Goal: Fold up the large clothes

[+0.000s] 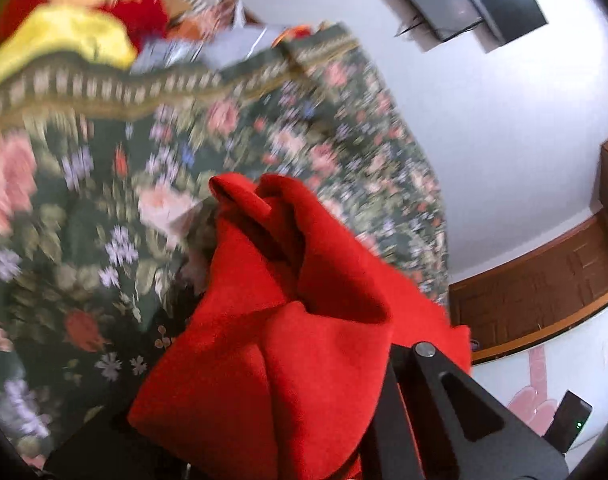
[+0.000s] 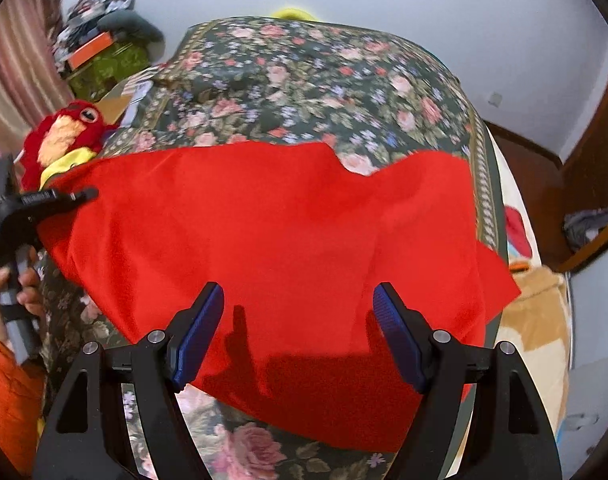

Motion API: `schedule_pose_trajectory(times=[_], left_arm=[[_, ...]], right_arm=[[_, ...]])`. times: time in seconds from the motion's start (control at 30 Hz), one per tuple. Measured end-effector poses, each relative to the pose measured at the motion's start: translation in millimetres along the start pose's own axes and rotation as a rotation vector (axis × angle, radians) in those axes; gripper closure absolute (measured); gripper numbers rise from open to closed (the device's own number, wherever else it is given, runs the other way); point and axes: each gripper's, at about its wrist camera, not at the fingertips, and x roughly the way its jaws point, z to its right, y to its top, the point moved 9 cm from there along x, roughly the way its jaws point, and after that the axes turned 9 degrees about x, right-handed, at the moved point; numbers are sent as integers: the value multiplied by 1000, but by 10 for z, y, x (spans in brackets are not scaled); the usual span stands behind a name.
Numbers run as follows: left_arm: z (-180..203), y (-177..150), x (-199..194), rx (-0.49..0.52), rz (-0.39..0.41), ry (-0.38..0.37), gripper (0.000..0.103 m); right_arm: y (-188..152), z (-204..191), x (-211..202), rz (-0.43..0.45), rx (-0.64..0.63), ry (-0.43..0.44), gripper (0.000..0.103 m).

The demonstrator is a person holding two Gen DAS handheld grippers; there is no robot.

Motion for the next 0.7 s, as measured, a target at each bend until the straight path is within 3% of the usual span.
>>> schedule_pose_trajectory(times=[0.13,0.33,0.5,0.7], left_arm=[[288,212,-405,82,99,-13,99],[701,433,-881,208,210,-2,99],[1007,417,-941,304,212,15,99],[1469,238,-735,359,162,-25,99]], right_arm=[[26,-269,66,-20,-48,41,29],[-82,-666,403,-125,-94,113,29],[-196,-837,599,-186,-89,172,16],[-198,-743,509,-195,-39,231,16]])
